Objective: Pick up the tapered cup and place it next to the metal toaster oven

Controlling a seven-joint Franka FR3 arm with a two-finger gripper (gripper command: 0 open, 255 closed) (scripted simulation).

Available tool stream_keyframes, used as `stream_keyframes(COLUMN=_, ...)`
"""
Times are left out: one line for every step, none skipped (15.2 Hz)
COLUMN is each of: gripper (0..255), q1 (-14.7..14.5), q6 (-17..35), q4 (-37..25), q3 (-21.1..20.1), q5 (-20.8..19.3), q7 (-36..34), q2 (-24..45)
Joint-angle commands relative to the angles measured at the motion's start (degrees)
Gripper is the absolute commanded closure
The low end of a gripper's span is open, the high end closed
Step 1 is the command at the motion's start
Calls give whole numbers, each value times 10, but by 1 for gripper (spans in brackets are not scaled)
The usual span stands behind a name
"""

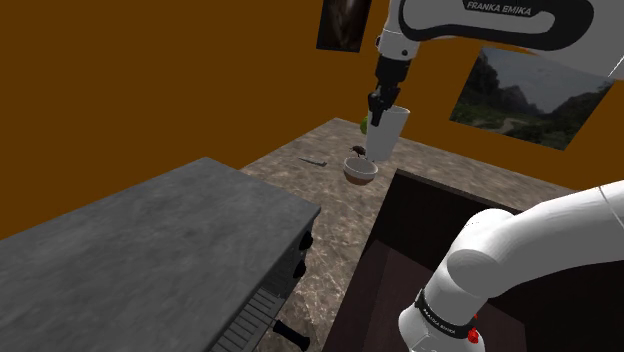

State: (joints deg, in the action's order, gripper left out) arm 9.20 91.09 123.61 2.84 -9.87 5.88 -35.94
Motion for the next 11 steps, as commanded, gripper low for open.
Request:
stream_keyframes(gripper=255, q1=0, q6=-15, q4=-21, q3=0, q5=0, q7=3, q2=6)
stream_keyframes(gripper=255, q1=0, q6=-22, q4=-30, q3=-1, q5=1, q7=4, q2=8)
stream_keyframes(gripper=255, q1=0, q6=-29, q4=-40, q3=-1, q5=1, q7=5, q2=11)
stream_keyframes(gripper=255, q1=0, q6=-36, q4=-50, q3=-1, q5=1, q7=6, q2=14)
stream_keyframes(gripper=255, q1=0, q6=-43, q4=-60, q3=-2, q5=1, q7=7, q2=17)
stream_keyframes(gripper=255, q1=0, q6=-50, q4=-71, q3=-2, q5=2, q7=8, q2=20)
stream_keyframes(gripper=255, q1=0, q6=-57, q4=-81, q3=-2, q5=2, q7=9, q2=23)
stream_keyframes(gripper=255, q1=0, q6=-65, q4=-92, q3=-2, q5=2, q7=10, q2=26)
stream_keyframes(gripper=255, q1=0, q6=-72, q4=-102, q3=-3, q5=2, q7=11, q2=30)
stream_keyframes(gripper=255, q1=0, q6=-79, q4=-113, q3=-3, q5=2, q7=12, q2=33)
stream_keyframes(gripper=255, q1=0, q6=-86, q4=-124, q3=-3, q5=2, q7=13, q2=37)
